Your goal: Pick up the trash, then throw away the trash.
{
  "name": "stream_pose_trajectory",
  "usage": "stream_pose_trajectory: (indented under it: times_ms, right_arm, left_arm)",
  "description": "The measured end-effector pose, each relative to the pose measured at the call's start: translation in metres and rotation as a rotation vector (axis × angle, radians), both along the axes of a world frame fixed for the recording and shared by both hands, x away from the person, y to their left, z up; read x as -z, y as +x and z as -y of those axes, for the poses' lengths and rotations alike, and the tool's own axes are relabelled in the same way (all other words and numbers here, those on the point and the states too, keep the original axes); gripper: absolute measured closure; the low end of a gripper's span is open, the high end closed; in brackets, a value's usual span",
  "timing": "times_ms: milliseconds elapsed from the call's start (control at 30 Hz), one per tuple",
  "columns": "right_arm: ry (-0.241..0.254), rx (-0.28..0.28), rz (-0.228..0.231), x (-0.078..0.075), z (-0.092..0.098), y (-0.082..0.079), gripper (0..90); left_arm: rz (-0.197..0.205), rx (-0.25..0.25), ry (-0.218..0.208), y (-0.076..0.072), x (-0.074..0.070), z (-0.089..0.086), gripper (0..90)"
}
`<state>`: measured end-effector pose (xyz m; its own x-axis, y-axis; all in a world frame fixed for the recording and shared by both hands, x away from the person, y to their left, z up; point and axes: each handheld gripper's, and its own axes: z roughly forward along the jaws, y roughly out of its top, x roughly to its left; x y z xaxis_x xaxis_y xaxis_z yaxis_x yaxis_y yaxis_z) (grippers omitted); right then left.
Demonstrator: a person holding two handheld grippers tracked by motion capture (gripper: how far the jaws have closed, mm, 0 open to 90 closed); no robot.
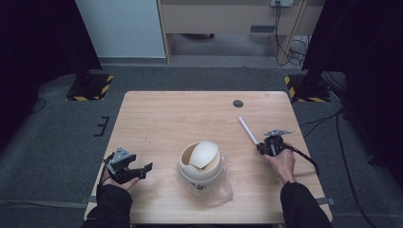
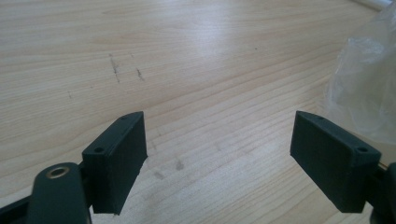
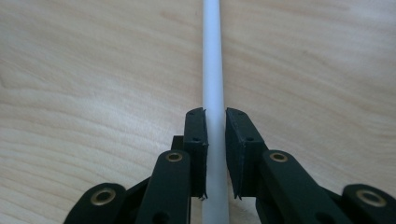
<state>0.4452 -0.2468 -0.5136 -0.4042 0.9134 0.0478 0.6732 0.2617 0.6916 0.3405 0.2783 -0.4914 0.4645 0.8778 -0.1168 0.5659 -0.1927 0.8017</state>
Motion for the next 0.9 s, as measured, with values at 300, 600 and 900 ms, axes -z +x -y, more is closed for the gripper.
stream_pose_trajectory:
  times_ms: [300, 600, 900]
  right_arm:
    - [0.117, -0.017, 0.119, -0.022, 0.012, -0.008, 79.2]
    - [0.229, -0.079, 0.268, -0.052, 0.014, -0.019, 79.2]
    - [0.284, -0.174, 0.373, -0.076, 0.008, -0.031, 79.2]
  left_arm:
    - [0.043, -0.017, -0.027, -0.001, -0.005, -0.002, 19.3]
    - [0.067, -0.007, -0.038, -0.001, -0.009, 0.002, 19.6]
    - [0.128, -0.005, -0.082, -0.002, -0.021, 0.008, 19.6]
